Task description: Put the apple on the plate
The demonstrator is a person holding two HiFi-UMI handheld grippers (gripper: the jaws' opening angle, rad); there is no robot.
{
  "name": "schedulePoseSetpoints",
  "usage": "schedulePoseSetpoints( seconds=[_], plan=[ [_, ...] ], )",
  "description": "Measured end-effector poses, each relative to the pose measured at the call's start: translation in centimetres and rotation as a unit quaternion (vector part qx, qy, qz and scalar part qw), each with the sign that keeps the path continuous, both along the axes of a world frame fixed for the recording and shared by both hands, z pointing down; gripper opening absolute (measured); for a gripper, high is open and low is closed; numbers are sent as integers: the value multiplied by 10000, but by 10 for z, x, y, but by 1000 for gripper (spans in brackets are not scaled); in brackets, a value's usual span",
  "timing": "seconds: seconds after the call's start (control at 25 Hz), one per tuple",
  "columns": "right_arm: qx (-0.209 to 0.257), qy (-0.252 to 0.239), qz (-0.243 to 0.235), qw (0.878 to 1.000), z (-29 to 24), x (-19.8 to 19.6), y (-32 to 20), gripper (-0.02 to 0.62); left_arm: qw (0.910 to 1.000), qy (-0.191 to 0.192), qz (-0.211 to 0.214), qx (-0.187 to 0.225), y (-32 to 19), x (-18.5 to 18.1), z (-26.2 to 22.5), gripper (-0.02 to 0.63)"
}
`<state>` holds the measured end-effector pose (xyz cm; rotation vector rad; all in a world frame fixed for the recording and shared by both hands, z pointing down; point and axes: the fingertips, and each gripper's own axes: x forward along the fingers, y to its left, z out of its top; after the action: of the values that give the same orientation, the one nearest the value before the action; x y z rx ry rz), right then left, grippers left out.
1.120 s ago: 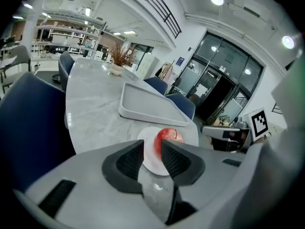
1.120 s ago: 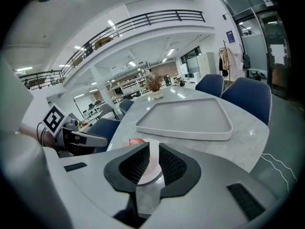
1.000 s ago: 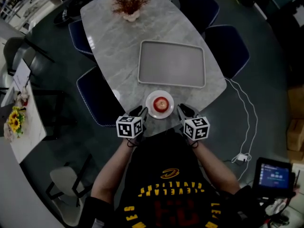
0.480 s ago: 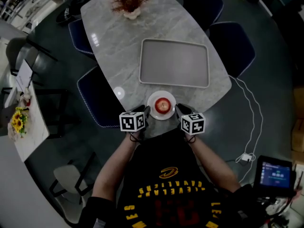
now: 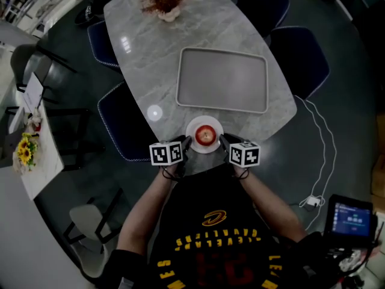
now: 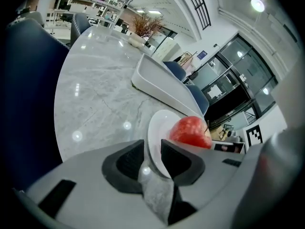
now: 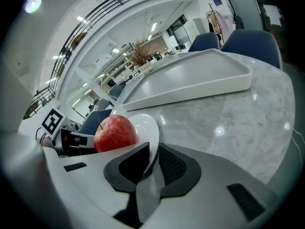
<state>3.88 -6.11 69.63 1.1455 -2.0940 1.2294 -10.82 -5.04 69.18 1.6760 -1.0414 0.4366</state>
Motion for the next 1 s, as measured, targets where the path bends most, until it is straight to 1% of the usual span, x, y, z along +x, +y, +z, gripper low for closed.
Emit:
schedulePoseSetpoints(
  seconds=[0.36, 0.44, 0.52, 0.64, 0.8, 1.0],
  plan=[
    [-309, -336, 193, 9988, 2, -4, 1, 49, 9998, 75, 51, -151, 2, 3, 2, 112],
    [-349, -392, 252, 9983, 2, -4, 1, 48, 9997, 86, -18, -222, 2, 0, 4, 108],
    [-429, -471, 327, 9974, 2, -3, 2, 48, 9989, 216, -217, -343, 1, -3, 5, 51],
    [-592, -642, 480, 9950, 3, -1, 5, 48, 9965, 489, -449, -504, 0, -4, 7, 44],
    [-719, -897, 717, 9908, -2, 3, 4, 41, 9944, 708, -482, -619, -1, -2, 5, 43],
    [-816, -1200, 926, 9851, -14, 4, -1, 37, 9922, 912, -542, -654, -5, -2, -4, 41]
  ],
)
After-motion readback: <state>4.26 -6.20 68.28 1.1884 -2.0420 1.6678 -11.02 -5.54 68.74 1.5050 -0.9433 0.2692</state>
